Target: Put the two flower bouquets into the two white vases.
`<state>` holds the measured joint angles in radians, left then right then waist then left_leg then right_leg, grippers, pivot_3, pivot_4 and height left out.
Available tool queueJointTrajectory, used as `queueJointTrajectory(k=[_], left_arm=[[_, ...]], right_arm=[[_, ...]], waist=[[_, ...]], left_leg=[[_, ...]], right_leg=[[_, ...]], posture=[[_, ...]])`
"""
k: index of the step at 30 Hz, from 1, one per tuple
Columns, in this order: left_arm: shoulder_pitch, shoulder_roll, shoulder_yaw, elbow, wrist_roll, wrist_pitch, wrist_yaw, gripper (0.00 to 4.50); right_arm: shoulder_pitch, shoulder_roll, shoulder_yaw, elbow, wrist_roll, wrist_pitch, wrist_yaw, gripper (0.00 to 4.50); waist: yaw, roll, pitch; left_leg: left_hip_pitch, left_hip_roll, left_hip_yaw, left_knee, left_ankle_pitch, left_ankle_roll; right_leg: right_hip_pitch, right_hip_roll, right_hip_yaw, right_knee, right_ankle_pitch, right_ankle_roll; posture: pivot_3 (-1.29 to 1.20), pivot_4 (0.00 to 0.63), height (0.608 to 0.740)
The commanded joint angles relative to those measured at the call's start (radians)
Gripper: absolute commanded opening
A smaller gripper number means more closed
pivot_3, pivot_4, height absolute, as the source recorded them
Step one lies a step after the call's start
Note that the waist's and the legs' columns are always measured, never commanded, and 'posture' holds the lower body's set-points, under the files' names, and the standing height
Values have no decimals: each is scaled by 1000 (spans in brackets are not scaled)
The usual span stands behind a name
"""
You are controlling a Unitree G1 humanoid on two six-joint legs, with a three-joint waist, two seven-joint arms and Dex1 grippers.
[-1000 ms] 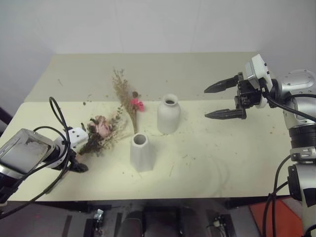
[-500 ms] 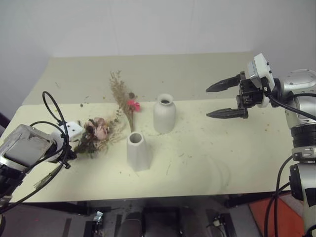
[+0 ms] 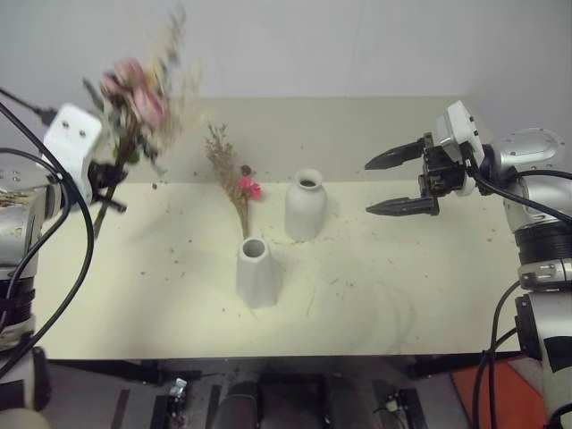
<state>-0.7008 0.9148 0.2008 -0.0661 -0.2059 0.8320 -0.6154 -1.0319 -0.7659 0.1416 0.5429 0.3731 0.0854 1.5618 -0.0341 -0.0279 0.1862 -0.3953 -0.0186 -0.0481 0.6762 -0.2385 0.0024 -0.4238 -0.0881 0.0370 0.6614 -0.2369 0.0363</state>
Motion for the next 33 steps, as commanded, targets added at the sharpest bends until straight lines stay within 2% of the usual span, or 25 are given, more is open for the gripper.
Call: queueJointTrajectory(k=[1,8,17,22,33], left_arm=[[-128,-66,40,1,-48,-103,23,90],[-411,-292,14,210,-153,-183,0,90],[-576,-538,-4,460,-207,-313,-40,90],[-607,-609,-20,520,-219,-309,-63,90],[-636,-681,-33,587,-213,-324,-81,90]], right_arm=[[-27,4,-38,8,-4,-30,45,4500],[-20,21,-42,35,-26,-23,6,4500],[13,5,-78,12,-37,66,-73,4500],[29,-23,-124,-11,-22,131,-96,4500],[118,-87,-222,-110,3,173,-124,4500]], waist=[[0,0,0],[5,0,0],[4,-1,0],[1,-1,0],[-1,-1,0]], left_leg=[[-1,-1,0,0,0,0],[-5,-4,0,3,0,0],[-5,-5,0,3,0,0],[-8,-6,0,3,0,0],[-7,-6,0,3,0,0]], right_leg=[[0,-1,0,0,0,0],[-1,-2,-1,-4,2,4],[-1,-3,-1,-4,3,4],[-2,-3,0,-4,3,5],[-2,-3,0,-5,3,6]], posture=[[0,150,740],[0,150,740],[0,150,740],[0,150,740],[0,150,740]])
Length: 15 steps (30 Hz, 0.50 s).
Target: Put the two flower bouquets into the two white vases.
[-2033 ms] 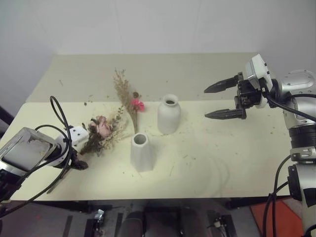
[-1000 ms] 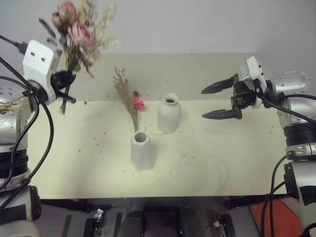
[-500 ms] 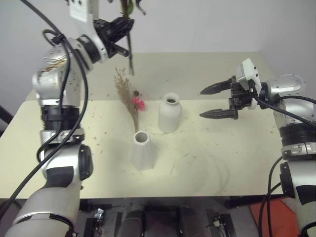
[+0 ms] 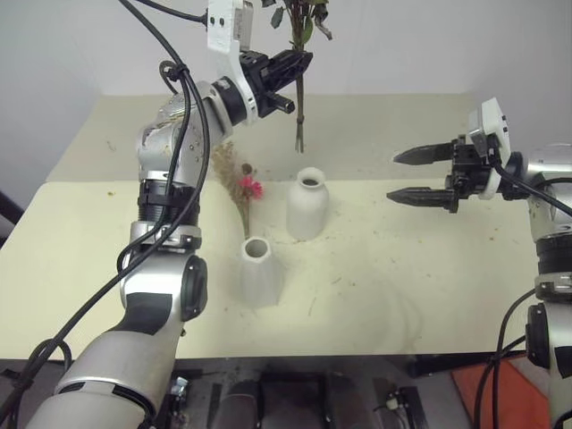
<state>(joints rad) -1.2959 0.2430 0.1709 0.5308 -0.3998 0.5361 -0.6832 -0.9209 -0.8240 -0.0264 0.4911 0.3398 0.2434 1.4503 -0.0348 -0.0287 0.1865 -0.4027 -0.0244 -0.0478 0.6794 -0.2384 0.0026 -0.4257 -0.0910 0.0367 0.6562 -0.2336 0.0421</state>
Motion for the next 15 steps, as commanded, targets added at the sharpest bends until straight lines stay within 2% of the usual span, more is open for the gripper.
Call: queueJointTrajectory(k=[1,15], left_arm=[[-42,-14,-3,-10,-20,-27,-14,90],[49,-34,-64,-116,-23,28,-72,90]], right_arm=[[16,-32,-61,-68,38,20,-15,4500],[77,-46,-90,-138,59,49,-54,4500]], waist=[[-1,0,0],[-2,0,0]], left_leg=[[0,0,0,0,0,0],[1,0,0,0,0,0]], right_leg=[[0,0,0,0,0,0],[0,0,1,0,0,0]], posture=[[0,150,740],[0,150,740]])
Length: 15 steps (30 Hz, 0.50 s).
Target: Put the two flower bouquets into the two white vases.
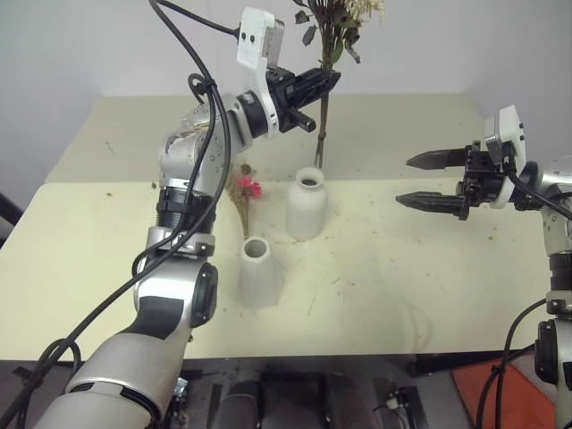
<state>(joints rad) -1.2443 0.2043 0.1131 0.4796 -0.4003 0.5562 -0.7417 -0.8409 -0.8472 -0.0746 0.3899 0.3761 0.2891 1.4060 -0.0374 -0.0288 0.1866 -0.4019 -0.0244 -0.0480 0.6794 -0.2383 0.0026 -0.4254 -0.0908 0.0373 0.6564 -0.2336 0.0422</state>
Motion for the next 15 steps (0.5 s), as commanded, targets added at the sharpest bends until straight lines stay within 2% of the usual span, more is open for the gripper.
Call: queueJointTrajectory(k=[1,10,15], left_arm=[[3,4,-8,-73,-23,11,-14,90],[45,15,-19,-122,-15,17,-13,90],[27,-8,9,-95,-18,-48,18,90]], right_arm=[[-2,-23,-43,-38,23,4,-10,4500],[3,-15,-42,-38,21,-5,-13,4500],[3,-15,-42,-35,19,-14,-12,4500]], waist=[[0,0,0],[0,0,0],[1,0,0]], left_leg=[[0,0,0,0,0,0],[0,0,0,0,0,0],[1,0,0,0,0,0]], right_leg=[[0,0,0,0,0,0],[0,0,0,0,0,0],[1,0,0,0,0,0]], posture=[[0,150,740],[0,150,740],[0,150,740]])
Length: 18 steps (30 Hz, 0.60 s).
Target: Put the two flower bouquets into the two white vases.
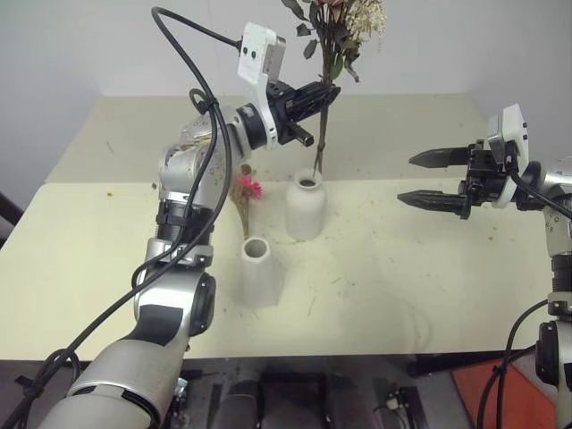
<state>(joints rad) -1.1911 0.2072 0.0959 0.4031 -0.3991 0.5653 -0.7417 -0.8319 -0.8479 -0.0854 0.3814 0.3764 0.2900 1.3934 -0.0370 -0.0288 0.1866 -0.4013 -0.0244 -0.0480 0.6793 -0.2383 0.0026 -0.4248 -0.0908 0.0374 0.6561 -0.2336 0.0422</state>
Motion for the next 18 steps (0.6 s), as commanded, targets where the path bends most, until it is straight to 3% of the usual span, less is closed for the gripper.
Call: queueJointTrajectory(k=[1,11,18], left_arm=[[-32,-16,32,-12,-22,-66,24,90],[-80,-20,54,16,-37,-91,32,90],[-37,73,22,-126,-89,75,-32,90]], right_arm=[[-5,-13,-31,-27,18,-16,0,4500],[2,-10,-34,-32,19,-23,-5,4500],[-3,-4,-30,-18,17,-32,-2,4500]], waist=[[1,0,0],[1,0,0],[-5,0,0]], left_leg=[[0,0,0,0,0,0],[0,0,0,0,0,0],[0,0,0,0,0,0]], right_leg=[[0,0,0,0,0,0],[0,0,0,0,0,0],[0,0,0,0,0,0]], posture=[[0,150,740],[0,150,740],[0,150,740]])
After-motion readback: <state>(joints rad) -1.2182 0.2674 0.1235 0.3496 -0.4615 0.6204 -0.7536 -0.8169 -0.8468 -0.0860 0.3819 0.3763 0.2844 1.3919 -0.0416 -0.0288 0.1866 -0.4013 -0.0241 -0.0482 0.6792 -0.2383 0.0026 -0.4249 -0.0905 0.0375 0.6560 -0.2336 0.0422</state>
